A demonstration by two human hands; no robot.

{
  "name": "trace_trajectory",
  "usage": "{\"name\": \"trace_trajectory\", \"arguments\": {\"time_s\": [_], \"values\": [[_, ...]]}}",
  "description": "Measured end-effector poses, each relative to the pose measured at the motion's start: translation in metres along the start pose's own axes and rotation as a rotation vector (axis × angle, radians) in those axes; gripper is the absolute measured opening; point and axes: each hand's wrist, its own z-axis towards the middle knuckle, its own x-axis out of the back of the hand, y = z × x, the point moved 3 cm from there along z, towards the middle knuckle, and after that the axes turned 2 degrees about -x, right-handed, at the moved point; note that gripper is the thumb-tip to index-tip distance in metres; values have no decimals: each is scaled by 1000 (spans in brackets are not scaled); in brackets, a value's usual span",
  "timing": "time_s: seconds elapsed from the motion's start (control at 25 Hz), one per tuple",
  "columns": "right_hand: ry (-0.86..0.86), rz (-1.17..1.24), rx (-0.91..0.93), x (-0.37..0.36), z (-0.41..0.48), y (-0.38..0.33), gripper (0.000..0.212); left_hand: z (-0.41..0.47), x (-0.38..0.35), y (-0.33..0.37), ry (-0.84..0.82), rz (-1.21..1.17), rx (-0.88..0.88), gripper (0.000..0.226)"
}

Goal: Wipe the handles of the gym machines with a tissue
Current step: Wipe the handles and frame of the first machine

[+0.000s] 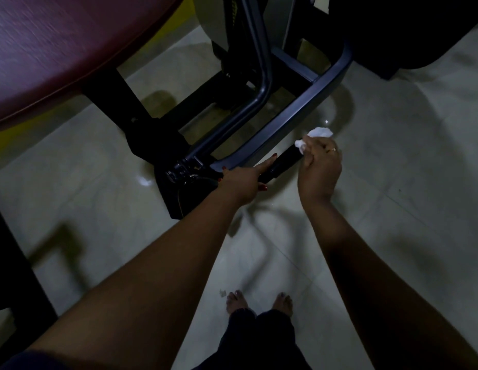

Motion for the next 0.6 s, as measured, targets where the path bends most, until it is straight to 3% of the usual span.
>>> {"name": "trace_trajectory", "arguments": {"time_s": [0.08, 0.24, 0.4, 0.44, 0.52, 0.6], "values": [[-131, -110, 103, -4, -15, -1, 34, 0, -1, 1, -2, -3, -3, 77], [-238, -174, 588, 9, -17, -1, 33, 1, 0, 0, -3, -6, -1, 74], [-281, -391, 472, 4, 43, -10, 21, 2, 0, -2, -17, -17, 6, 71], [-355, -513, 478, -3, 46, -19, 20, 3, 0, -2, -24, -29, 14, 68], [-665, -662, 601, -20, 36, -37, 20, 3, -2, -4, -43, -30, 31, 63], [-944, -571, 662, -27, 26, -45, 15, 4, -1, -4, -51, -5, 35, 57]]}}
